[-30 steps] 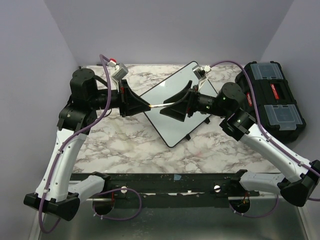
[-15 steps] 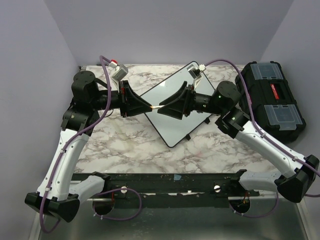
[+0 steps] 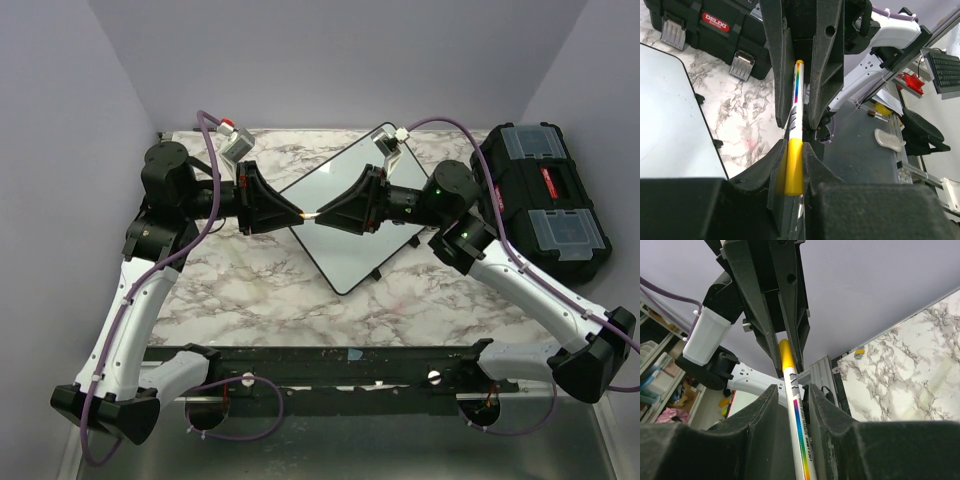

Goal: Write a sentence on the whiteboard
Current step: Open the pen cap from the whiteboard marker.

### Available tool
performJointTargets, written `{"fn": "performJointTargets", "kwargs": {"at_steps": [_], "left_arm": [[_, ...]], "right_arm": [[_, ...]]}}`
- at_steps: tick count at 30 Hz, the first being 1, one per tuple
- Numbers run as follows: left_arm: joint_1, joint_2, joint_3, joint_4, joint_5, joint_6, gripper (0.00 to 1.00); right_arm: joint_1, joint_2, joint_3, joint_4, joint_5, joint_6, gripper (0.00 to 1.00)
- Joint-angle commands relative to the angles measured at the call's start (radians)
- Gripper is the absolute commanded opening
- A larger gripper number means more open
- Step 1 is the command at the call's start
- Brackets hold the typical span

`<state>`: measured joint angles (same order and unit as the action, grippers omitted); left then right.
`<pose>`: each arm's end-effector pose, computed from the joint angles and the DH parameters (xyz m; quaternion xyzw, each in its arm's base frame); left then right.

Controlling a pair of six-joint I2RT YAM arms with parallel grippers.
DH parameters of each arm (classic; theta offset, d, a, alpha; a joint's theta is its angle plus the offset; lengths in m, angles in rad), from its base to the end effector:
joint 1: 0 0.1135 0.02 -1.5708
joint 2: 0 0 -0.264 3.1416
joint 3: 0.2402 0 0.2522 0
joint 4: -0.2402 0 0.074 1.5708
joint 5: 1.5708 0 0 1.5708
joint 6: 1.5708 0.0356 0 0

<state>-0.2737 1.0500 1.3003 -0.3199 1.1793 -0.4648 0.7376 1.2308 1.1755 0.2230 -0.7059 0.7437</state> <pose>0.1822 -0.0853 0.4552 0.3196 0.6412 -0.5838 0.3819 0.1914 0.2051 0.4256 -0.2622 0.6064 0.6483 0.3785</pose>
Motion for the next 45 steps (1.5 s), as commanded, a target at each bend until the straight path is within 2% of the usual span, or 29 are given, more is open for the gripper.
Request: {"fn": "performJointTargets", "kwargs": {"at_steps": [1, 4, 7, 14, 45], "left_arm": [[0.005, 0.014, 0.007, -0.003, 0.042, 0.012, 0.0], [0.01, 0.019, 0.007, -0.008, 0.049, 0.012, 0.0], [0.01, 0.018, 0.005, -0.007, 0.048, 0.013, 0.0], [0.014, 0.024, 0.01, -0.01, 0.055, 0.014, 0.0], [0.014, 0.046, 0.029, -0.078, 0.076, 0.067, 0.0]], "right_arm": [[0.006, 0.004, 0.039, 0.056, -0.062, 0.014, 0.33], [0.006, 0.011, 0.05, 0.067, -0.072, 0.026, 0.24], [0.006, 0.023, 0.065, 0.079, -0.096, 0.038, 0.21], [0.005, 0.028, 0.064, 0.151, -0.136, 0.08, 0.22], [0.007, 0.089, 0.084, 0.146, -0.155, 0.099, 0.22]]}}
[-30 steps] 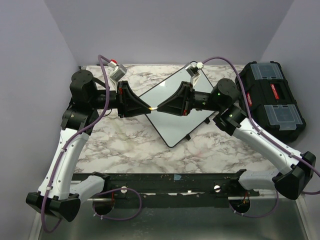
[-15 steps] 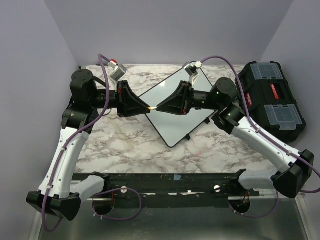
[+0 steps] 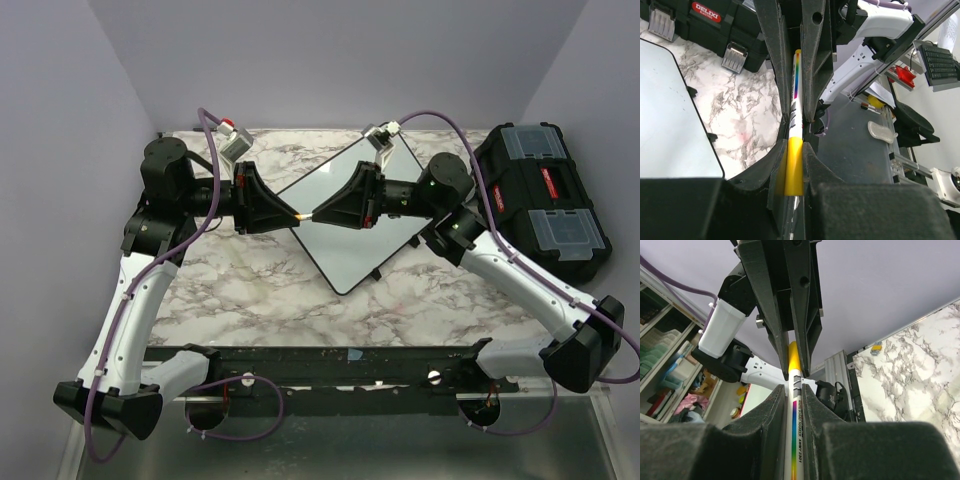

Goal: Write a sentence on the whiteboard
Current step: Open the pen cap from the whiteboard marker.

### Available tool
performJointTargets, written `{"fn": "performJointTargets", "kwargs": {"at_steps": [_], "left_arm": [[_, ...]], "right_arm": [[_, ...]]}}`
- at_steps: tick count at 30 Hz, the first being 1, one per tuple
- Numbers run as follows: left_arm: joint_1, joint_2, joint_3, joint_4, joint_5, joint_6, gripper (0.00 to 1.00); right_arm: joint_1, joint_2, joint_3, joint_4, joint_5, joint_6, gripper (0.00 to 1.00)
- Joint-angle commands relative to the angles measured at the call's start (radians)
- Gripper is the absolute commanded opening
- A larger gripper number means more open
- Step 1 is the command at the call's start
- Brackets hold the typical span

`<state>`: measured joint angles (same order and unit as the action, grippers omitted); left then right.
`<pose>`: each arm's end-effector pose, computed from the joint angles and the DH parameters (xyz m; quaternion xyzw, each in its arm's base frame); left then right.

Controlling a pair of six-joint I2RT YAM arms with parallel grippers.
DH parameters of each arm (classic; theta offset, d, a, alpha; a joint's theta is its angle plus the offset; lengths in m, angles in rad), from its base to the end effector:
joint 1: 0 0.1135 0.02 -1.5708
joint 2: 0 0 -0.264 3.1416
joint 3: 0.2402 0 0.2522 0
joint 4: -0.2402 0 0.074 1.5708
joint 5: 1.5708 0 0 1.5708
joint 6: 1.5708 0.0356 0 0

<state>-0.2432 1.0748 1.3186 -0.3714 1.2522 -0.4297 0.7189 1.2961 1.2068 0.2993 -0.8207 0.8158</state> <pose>0.1880 -0.0815 0.4522 0.3288 0.6417 -0.5920 0.3600 0.2040 0.2131 0.4260 -0.2818 0.5912 0.6755 0.3388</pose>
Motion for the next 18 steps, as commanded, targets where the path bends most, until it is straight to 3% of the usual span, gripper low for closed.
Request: {"fn": "performJointTargets", "kwargs": {"at_steps": [1, 6, 12, 14, 18], "left_arm": [[-0.016, 0.02, 0.01, -0.029, 0.003, 0.032, 0.0], [-0.016, 0.024, 0.007, -0.029, 0.004, 0.035, 0.0], [-0.016, 0.022, 0.004, -0.029, 0.003, 0.037, 0.0], [-0.016, 0.021, 0.003, -0.029, 0.004, 0.038, 0.0], [-0.016, 0.023, 0.004, -0.033, 0.005, 0.04, 0.0]], "right_arm": [[0.026, 0.025, 0.053, 0.07, -0.041, 0.029, 0.22], [0.026, 0.031, 0.056, 0.066, -0.043, 0.027, 0.26], [0.026, 0.035, 0.054, 0.064, -0.043, 0.026, 0.25], [0.026, 0.036, 0.053, 0.064, -0.041, 0.026, 0.21], [0.026, 0.04, 0.051, 0.055, -0.041, 0.022, 0.04]]}}
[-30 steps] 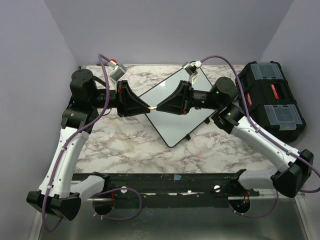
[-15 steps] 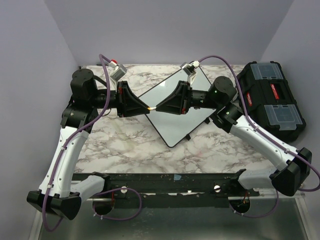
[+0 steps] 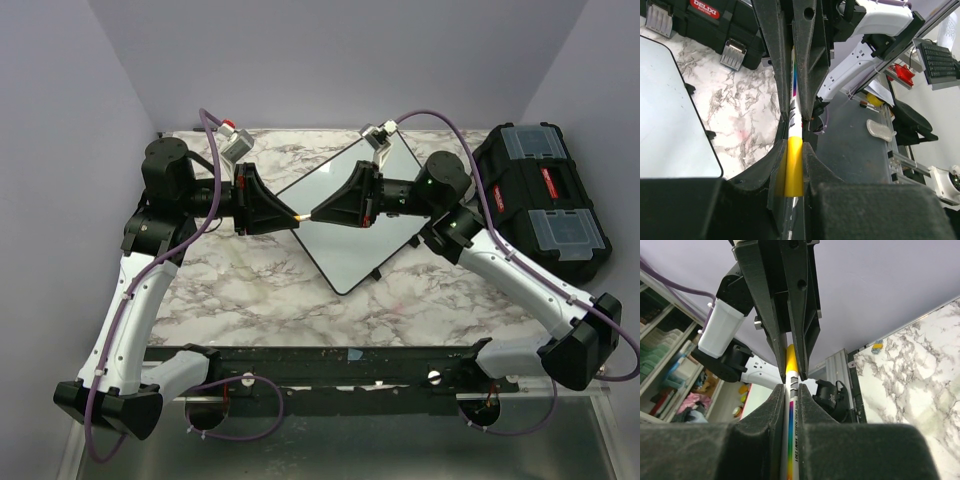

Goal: Write a sentence on the whiteboard
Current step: Open the pen cap from the whiteboard marker, then place the pen cap at the center of the board.

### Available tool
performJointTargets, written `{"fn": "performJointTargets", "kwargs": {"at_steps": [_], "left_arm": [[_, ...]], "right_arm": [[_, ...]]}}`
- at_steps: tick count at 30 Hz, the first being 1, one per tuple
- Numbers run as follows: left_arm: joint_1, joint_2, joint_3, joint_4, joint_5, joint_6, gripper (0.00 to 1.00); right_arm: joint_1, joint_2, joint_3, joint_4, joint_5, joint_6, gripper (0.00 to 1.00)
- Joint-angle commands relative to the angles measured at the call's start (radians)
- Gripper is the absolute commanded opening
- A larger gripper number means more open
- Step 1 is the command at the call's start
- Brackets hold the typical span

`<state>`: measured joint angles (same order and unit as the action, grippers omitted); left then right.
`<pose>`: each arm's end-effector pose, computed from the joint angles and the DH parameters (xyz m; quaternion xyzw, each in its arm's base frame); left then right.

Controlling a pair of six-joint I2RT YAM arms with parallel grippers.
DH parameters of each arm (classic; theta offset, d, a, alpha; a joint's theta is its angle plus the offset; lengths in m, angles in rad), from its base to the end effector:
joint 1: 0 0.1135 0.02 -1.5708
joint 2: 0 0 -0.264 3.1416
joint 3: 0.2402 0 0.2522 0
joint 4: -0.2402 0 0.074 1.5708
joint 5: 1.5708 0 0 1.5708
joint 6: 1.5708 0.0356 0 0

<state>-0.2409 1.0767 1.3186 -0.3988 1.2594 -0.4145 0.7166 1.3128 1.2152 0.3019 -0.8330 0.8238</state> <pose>0.1882 -0.0811 0.4496 0.3278 0.6454 -0.5929 0.3529 0.2075 0.2157 0.4245 -0.2824 0.5933 0.6771 0.3312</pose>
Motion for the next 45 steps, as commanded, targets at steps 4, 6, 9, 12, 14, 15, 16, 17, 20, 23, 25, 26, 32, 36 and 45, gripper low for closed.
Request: {"fn": "performJointTargets", "kwargs": {"at_steps": [4, 6, 9, 12, 14, 15, 16, 17, 20, 23, 25, 26, 32, 36, 45], "left_arm": [[-0.018, 0.024, 0.006, -0.005, -0.005, 0.026, 0.0], [-0.018, 0.025, 0.011, -0.004, -0.008, 0.026, 0.0], [-0.017, 0.021, 0.012, 0.003, -0.012, 0.025, 0.0], [-0.017, 0.02, 0.011, 0.023, -0.006, 0.012, 0.0], [-0.013, 0.02, 0.011, 0.031, -0.004, 0.001, 0.0], [-0.01, 0.019, 0.01, 0.043, -0.002, -0.007, 0.0], [-0.005, 0.017, 0.007, 0.052, 0.001, -0.018, 0.0], [0.001, 0.015, 0.003, 0.068, 0.005, -0.029, 0.0], [0.022, 0.002, -0.015, 0.116, 0.022, -0.067, 0.0], [0.055, -0.011, -0.039, 0.159, 0.035, -0.104, 0.0], [0.082, -0.021, -0.06, 0.198, 0.052, -0.141, 0.0], [0.093, -0.029, -0.072, 0.222, 0.058, -0.158, 0.0], [0.15, -0.07, -0.116, 0.188, 0.043, -0.122, 0.0], [0.177, -0.109, -0.168, 0.115, -0.064, -0.062, 0.0], [0.184, -0.24, -0.323, -0.002, -0.506, 0.036, 0.0]], "right_arm": [[0.028, 0.02, 0.041, 0.04, -0.035, -0.001, 0.01], [0.028, 0.016, 0.041, 0.024, -0.033, -0.012, 0.01], [0.027, -0.006, 0.035, -0.013, 0.009, -0.048, 0.01], [0.027, -0.028, 0.023, -0.035, 0.03, -0.07, 0.01], [0.025, -0.045, 0.01, -0.046, 0.05, -0.078, 0.01], [0.02, -0.052, 0.003, -0.053, 0.058, -0.079, 0.01], [0.013, -0.058, -0.006, -0.059, 0.06, -0.078, 0.01], [0.002, -0.066, -0.016, -0.059, 0.06, -0.072, 0.01], [-0.033, -0.099, -0.051, -0.056, 0.067, -0.049, 0.01], [-0.072, -0.124, -0.072, -0.055, 0.063, -0.033, 0.01], [-0.094, -0.142, -0.088, -0.054, 0.064, -0.021, 0.01], [-0.099, -0.147, -0.094, -0.05, 0.064, -0.019, 0.01], [-0.119, -0.175, -0.119, -0.051, 0.064, -0.013, 0.01], [-0.127, -0.198, -0.131, -0.079, 0.091, -0.032, 0.01], [-0.131, -0.201, -0.151, -0.14, 0.118, -0.055, 0.01]]}}
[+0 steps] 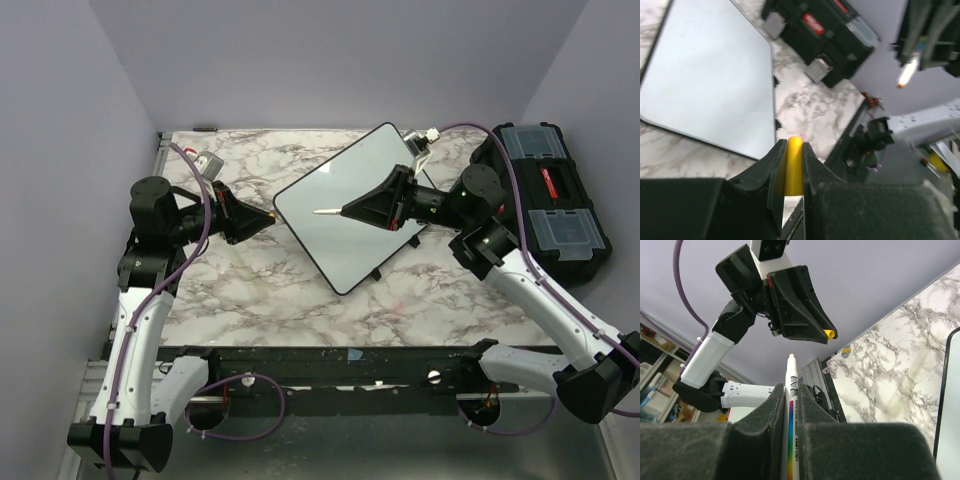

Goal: Write a sentence on the whiteboard
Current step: Place the pen cap at the center of the board.

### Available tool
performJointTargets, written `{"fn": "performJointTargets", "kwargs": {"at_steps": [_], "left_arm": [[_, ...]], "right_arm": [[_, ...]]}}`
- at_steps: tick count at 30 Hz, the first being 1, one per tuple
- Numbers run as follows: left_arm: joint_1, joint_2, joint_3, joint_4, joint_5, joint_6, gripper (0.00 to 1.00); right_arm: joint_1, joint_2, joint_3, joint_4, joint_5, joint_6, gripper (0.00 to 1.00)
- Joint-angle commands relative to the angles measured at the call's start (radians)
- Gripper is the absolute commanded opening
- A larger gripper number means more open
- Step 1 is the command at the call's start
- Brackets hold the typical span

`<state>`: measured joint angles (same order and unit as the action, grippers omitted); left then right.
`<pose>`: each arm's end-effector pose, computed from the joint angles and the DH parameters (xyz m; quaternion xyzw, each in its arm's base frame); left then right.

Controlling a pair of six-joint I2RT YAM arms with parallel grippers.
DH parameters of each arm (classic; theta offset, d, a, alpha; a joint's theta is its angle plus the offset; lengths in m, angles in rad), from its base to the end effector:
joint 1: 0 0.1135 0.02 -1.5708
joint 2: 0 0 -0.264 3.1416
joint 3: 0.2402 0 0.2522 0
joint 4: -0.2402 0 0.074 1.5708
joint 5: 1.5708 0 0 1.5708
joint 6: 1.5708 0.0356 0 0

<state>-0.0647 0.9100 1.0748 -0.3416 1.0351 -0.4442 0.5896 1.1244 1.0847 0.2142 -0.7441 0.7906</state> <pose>0.1781 -0.0422 0.4051 0.1862 0.7143 -0.5076 0.4444 0.1959 0.1601 0.4193 -0.2170 0.6237 0.6345 0.4016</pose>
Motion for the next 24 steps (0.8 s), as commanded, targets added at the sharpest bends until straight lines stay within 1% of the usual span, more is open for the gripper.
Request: {"fn": "performJointTargets", "kwargs": {"at_steps": [1, 4, 7, 11, 15, 17, 24], "left_arm": [[0.008, -0.095, -0.111, -0.052, -0.337, 0.058, 0.0], [0.007, -0.137, -0.191, -0.034, -0.474, 0.007, 0.0], [0.008, -0.148, -0.266, -0.017, -0.598, -0.061, 0.0], [0.008, -0.139, -0.351, 0.0, -0.773, -0.139, 0.0], [0.006, -0.116, -0.417, -0.003, -0.94, -0.202, 0.0], [0.006, -0.094, -0.44, -0.005, -0.979, -0.224, 0.0], [0.006, -0.016, -0.505, 0.018, -1.046, -0.271, 0.0]], "right_arm": [[-0.004, -0.018, -0.023, -0.067, 0.046, -0.031, 0.01], [-0.004, -0.038, -0.024, -0.134, 0.113, -0.081, 0.01], [-0.004, -0.047, -0.002, -0.24, 0.194, -0.154, 0.01], [-0.004, -0.058, 0.01, -0.329, 0.278, -0.215, 0.01], [-0.004, -0.061, 0.012, -0.381, 0.339, -0.248, 0.01], [-0.004, -0.06, 0.009, -0.398, 0.357, -0.258, 0.01], [-0.004, -0.058, -0.015, -0.424, 0.416, -0.283, 0.01]]}}
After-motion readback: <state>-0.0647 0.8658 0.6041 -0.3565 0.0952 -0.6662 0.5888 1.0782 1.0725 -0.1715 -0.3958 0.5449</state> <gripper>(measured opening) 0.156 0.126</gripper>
